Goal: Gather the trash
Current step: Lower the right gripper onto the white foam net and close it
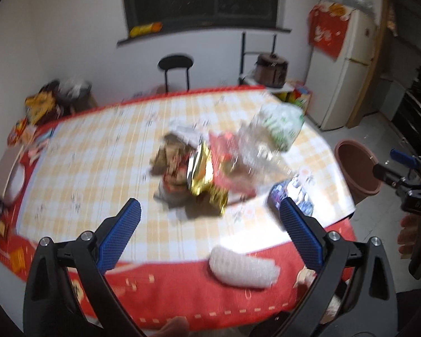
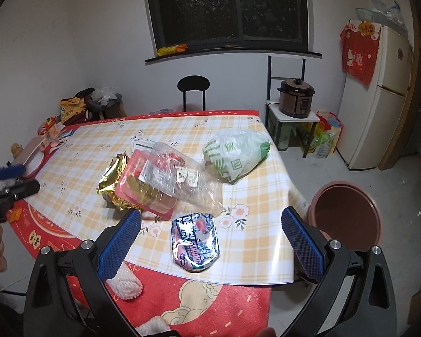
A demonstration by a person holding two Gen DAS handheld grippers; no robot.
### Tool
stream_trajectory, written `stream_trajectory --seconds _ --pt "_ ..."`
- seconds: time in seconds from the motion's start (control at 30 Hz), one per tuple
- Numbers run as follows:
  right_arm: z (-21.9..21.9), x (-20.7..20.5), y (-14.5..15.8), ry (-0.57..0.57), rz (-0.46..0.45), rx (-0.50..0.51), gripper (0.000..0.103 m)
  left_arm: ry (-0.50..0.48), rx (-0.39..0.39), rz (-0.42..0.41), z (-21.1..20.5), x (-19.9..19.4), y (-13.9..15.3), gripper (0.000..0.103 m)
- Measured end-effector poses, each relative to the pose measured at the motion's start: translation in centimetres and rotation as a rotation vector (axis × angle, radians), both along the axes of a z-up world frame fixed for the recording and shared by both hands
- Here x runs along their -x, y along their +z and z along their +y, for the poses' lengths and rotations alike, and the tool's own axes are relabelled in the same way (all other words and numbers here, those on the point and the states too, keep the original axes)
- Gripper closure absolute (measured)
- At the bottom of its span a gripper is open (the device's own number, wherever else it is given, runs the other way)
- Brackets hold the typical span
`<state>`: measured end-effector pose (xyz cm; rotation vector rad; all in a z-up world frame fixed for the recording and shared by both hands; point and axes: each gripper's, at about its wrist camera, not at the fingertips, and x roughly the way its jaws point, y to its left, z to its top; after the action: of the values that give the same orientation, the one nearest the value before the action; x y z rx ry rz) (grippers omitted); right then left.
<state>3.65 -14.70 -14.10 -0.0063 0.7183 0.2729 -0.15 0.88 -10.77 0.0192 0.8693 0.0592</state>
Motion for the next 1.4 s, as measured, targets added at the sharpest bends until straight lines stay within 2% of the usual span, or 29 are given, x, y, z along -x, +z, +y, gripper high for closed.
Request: stream_trajectory --seconds 0.13,0.33,0.6,0.8,0.9,1.1,1.27,1.4 --pt "-0.6 -1.1 -1.9 0.029 0.085 -0.044 0.004 0.056 0.021 0.059 0.0 0.5 -3.0 0.006" --pt "-0.8 -1.4 -3.7 0.072 0.12 0.01 0.004 0.162 0.084 0.158 -0.4 0.5 -6.4 0.006" --pt "-0.2 -1.6 -6.1 0.184 0.186 0.036 0.004 0.297 0.081 0.118 -0.2 1.7 -5.8 0.007" --pt "4.3 -1.2 -8.2 0.334 0.248 0.04 0.004 0.358 0.129 0.113 2.0 4.2 -6.0 0.008" --pt "7.4 -1.0 -9.1 0.43 0.287 0.055 0.004 0.388 0.158 0.13 3.5 5.2 -6.8 0.015" --pt "13.4 -0.1 -11.6 0.606 0.39 0.118 0.005 0.403 0.212 0.133 6.0 6.7 -7.9 0.019" --pt "17.4 0.2 -13.4 0.673 0.427 0.162 0.006 0.393 0.254 0.121 8.2 7.0 -8.4 0.026" --pt "19.8 -0.5 -15.0 0.674 0.434 0.225 0.015 0.368 0.284 0.118 9.8 6.6 -8.8 0.029"
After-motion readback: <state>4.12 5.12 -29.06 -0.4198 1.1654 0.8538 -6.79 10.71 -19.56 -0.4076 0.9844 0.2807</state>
